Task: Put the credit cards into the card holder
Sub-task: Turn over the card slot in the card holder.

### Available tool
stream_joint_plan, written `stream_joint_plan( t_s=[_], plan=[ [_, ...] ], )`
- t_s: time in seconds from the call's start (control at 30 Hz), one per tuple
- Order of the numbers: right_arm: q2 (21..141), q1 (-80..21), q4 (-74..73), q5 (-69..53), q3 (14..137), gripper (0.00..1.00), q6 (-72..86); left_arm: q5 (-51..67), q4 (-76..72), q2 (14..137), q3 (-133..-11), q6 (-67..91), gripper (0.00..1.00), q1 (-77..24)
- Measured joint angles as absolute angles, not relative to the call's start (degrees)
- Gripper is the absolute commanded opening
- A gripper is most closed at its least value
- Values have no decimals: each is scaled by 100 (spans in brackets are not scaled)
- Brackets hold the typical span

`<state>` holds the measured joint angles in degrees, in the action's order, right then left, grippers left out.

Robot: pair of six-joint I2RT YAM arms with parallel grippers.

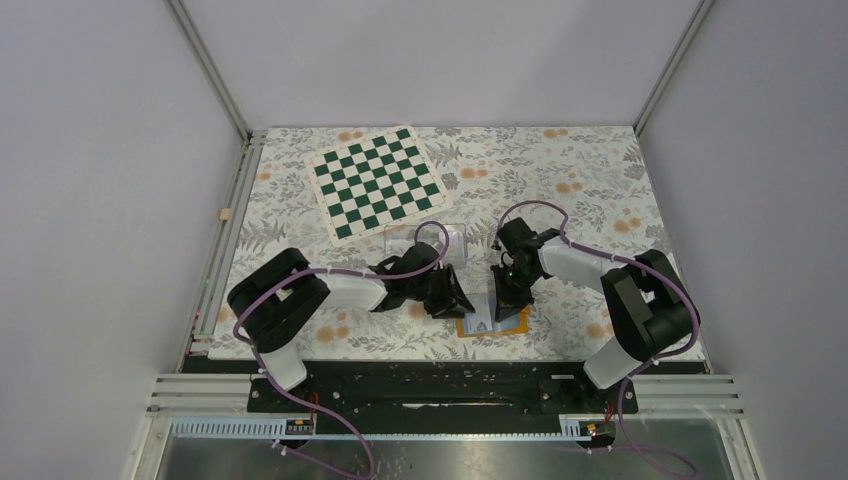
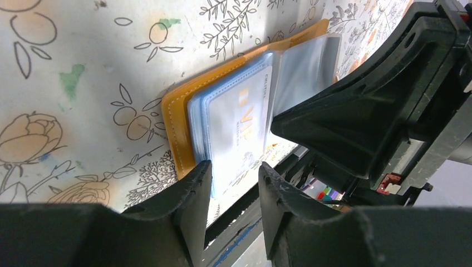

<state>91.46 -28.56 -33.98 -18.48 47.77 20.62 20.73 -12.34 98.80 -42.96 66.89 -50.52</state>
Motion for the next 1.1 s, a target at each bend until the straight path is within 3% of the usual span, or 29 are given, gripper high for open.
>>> stream_joint_plan(
  t_s=[1.1],
  plan=[
    [9146, -2856, -3400, -1861, 4777, 0, 2060, 2298, -1946, 10027, -4456, 6692, 36, -5052]
  ],
)
